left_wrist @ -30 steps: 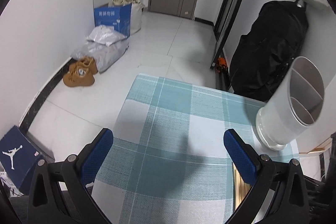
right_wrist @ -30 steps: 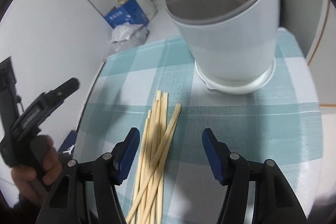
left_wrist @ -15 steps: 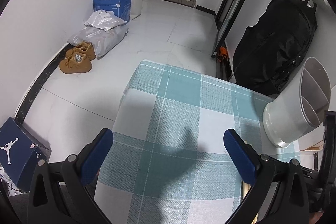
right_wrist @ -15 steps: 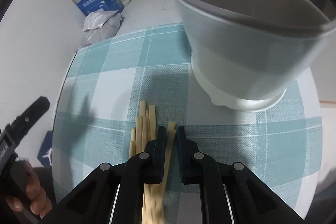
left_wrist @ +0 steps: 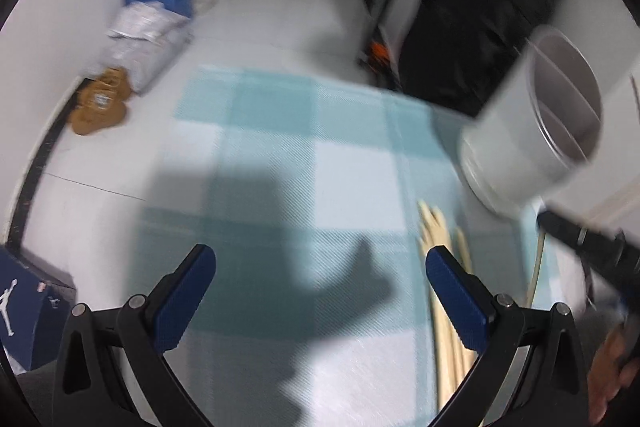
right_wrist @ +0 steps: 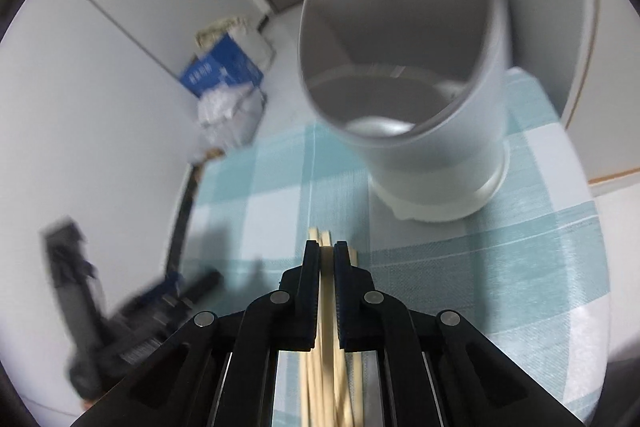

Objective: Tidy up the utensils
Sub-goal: 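Lift the chopstick with the right gripper and raise it upright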

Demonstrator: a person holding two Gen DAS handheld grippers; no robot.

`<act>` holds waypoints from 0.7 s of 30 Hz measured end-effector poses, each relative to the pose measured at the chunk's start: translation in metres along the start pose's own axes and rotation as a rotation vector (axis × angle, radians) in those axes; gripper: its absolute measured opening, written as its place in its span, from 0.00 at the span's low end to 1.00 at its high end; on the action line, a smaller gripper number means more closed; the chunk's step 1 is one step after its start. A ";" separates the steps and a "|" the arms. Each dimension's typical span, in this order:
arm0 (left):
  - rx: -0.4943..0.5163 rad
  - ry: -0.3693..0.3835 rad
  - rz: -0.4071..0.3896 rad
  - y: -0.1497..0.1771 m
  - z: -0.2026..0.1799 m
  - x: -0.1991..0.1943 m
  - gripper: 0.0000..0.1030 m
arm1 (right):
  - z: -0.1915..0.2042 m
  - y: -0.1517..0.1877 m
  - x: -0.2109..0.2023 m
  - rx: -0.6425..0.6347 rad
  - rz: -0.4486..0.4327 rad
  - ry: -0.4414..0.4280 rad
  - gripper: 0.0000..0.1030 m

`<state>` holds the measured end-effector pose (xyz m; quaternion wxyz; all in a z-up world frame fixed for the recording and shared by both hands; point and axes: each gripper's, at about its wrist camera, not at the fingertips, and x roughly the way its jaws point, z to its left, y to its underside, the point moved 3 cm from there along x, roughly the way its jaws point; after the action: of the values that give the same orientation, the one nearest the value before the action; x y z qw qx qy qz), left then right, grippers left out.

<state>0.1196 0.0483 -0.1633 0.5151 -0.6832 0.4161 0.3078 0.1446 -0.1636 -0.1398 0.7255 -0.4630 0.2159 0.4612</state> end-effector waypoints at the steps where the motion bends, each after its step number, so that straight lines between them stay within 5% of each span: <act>1: 0.005 0.033 0.030 0.005 -0.005 0.002 0.99 | -0.004 0.001 -0.007 0.012 -0.021 -0.012 0.06; 6: 0.022 0.058 0.063 0.019 -0.024 0.000 0.99 | -0.033 -0.002 -0.032 0.139 -0.133 -0.080 0.06; 15: 0.120 -0.170 0.163 0.037 -0.044 0.011 0.99 | -0.088 0.007 -0.062 0.303 -0.273 -0.165 0.06; 21: 0.145 -0.232 0.236 0.049 -0.042 0.010 0.98 | -0.104 0.006 -0.069 0.335 -0.296 -0.189 0.06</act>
<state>0.0806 -0.0004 -0.1822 0.5679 -0.5505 0.4525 0.4120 0.1183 -0.2853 -0.1413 0.8688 -0.3178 0.1502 0.3488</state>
